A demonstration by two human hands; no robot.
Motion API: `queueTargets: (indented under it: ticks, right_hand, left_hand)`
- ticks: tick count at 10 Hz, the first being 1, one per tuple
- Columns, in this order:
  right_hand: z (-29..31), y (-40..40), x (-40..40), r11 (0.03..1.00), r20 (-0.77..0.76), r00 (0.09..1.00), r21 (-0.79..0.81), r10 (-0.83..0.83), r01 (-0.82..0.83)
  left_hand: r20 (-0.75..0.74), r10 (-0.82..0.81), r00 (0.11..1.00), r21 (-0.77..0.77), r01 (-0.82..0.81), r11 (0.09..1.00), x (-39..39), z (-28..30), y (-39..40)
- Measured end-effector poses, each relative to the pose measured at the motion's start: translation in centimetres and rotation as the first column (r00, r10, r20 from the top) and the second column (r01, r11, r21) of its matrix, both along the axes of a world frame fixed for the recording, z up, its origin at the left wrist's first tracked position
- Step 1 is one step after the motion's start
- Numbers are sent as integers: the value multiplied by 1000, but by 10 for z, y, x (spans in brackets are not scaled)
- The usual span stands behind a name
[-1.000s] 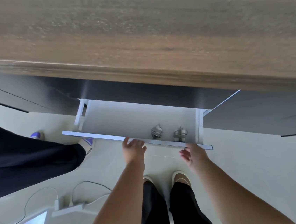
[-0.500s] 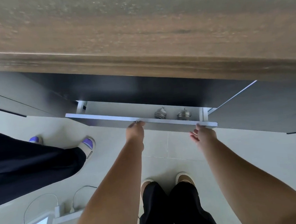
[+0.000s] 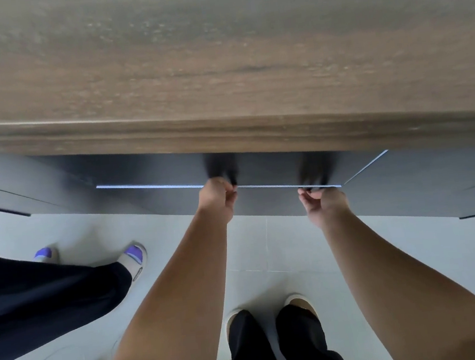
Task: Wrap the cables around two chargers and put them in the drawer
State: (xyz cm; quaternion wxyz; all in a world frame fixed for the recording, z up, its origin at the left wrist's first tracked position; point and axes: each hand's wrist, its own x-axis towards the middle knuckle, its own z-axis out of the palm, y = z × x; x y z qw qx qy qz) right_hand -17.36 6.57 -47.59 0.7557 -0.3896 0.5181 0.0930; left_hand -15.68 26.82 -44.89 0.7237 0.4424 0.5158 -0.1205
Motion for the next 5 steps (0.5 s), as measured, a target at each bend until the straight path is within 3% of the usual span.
queueTargets:
  ticks: [2,3,4,5]
  right_hand:
    - [-4,-1,1,987,34,993,118,-114,109]
    - [4,-1,-9,997,97,995,72,-6,-1]
    - [21,-6,-20,995,74,992,1,97,-97]
    - [49,-14,-35,991,21,991,-24,131,-131]
  left_hand:
    - [-19,-125,992,126,127,984,-3,-10,9]
    - [-50,-298,953,199,302,932,-11,-8,18]
    - [14,-491,871,308,463,831,-26,16,17]
    - [-64,-680,730,461,626,629,-53,35,9]
